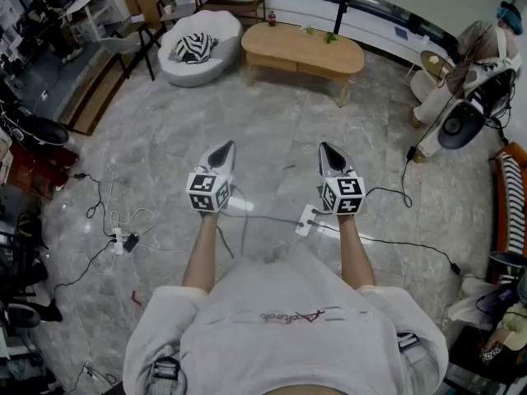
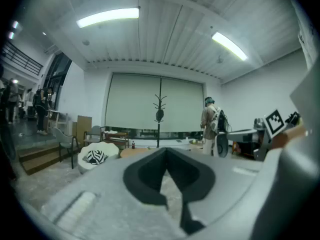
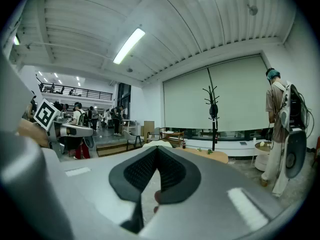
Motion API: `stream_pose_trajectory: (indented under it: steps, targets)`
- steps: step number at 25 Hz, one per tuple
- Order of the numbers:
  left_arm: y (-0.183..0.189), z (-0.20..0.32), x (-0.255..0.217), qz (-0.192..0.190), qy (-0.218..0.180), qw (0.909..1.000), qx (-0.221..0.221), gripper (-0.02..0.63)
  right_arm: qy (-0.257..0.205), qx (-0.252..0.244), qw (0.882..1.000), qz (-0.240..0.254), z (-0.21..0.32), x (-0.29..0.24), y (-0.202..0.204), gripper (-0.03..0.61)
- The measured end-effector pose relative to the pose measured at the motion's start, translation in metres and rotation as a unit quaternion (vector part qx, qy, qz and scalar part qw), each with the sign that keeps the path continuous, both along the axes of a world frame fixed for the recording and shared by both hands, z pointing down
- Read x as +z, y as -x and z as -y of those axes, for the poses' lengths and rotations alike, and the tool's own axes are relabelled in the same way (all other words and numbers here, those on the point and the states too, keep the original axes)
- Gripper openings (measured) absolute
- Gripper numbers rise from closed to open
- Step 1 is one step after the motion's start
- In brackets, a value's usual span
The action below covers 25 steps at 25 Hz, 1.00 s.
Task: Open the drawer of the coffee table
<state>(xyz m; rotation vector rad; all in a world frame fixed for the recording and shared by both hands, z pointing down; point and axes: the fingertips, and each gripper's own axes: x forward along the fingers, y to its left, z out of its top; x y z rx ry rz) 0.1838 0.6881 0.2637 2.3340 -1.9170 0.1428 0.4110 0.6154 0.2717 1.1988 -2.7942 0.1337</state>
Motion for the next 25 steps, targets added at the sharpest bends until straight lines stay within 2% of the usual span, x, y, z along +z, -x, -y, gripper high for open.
stream_pose_trajectory:
  steps: [9, 18, 25]
  targets:
    - [0.002, 0.004, 0.007, -0.011, 0.002, 0.9999, -0.008, 0.000, 0.005, -0.009, 1.000, -0.001, 0.003, 0.008, 0.003, 0.003]
    - [-0.013, 0.020, 0.007, -0.009, 0.002, 0.9998, -0.015, 0.000, 0.005, -0.016, 1.000, 0.014, 0.022, 0.008, -0.011, 0.005]
    - [-0.029, 0.028, 0.006, -0.006, 0.001, 0.9996, -0.027, 0.000, 0.001, -0.029, 1.000, 0.005, 0.034, 0.013, -0.025, 0.005]
